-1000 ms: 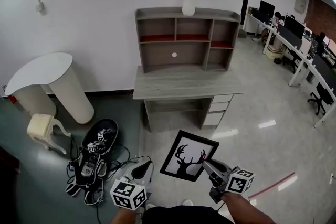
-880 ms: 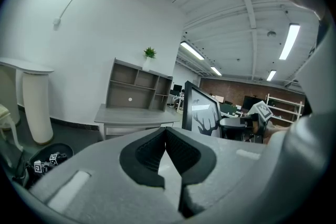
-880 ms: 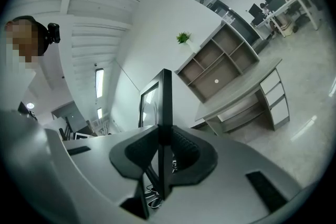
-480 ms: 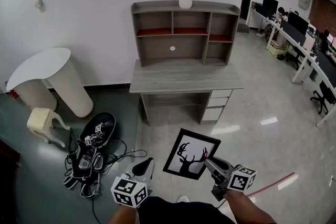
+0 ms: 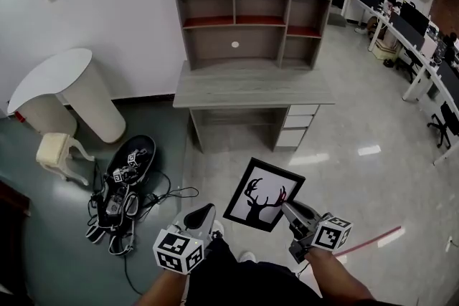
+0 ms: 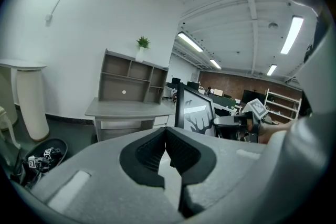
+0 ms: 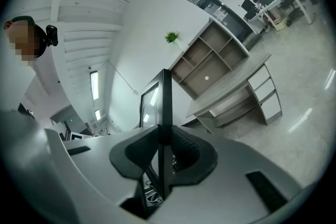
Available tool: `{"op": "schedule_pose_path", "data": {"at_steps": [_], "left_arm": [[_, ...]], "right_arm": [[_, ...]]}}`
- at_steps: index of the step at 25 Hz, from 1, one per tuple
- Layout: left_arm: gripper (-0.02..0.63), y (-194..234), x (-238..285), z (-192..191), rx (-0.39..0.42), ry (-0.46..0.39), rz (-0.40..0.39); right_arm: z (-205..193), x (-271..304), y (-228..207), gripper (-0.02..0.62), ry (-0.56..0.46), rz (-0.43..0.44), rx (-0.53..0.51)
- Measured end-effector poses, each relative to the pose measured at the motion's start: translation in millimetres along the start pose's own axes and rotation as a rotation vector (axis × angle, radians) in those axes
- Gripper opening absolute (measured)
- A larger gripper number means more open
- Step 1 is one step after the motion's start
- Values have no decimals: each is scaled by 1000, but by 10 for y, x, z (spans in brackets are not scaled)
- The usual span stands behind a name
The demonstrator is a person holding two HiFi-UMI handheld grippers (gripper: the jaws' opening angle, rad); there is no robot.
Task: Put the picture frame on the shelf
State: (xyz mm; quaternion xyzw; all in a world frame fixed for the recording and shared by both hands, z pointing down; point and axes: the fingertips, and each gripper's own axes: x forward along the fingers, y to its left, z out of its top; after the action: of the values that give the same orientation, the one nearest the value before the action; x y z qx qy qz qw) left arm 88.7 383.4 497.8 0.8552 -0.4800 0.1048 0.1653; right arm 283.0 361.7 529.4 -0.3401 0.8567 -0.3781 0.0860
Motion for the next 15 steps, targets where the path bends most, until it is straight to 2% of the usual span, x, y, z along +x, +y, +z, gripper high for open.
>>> {"op": "schedule_pose_path", "data": {"at_steps": [4, 10, 15], "left_arm": [[9, 155, 117, 76, -1, -6, 8], [9, 452, 379, 212, -12, -15, 3], [9, 784, 635, 393, -21, -23, -7]], "right_arm": [[49, 96, -43, 83, -17, 13, 10], [141, 340, -233, 83, -3, -29, 20], [384, 728, -338, 83, -4, -42, 16]]}}
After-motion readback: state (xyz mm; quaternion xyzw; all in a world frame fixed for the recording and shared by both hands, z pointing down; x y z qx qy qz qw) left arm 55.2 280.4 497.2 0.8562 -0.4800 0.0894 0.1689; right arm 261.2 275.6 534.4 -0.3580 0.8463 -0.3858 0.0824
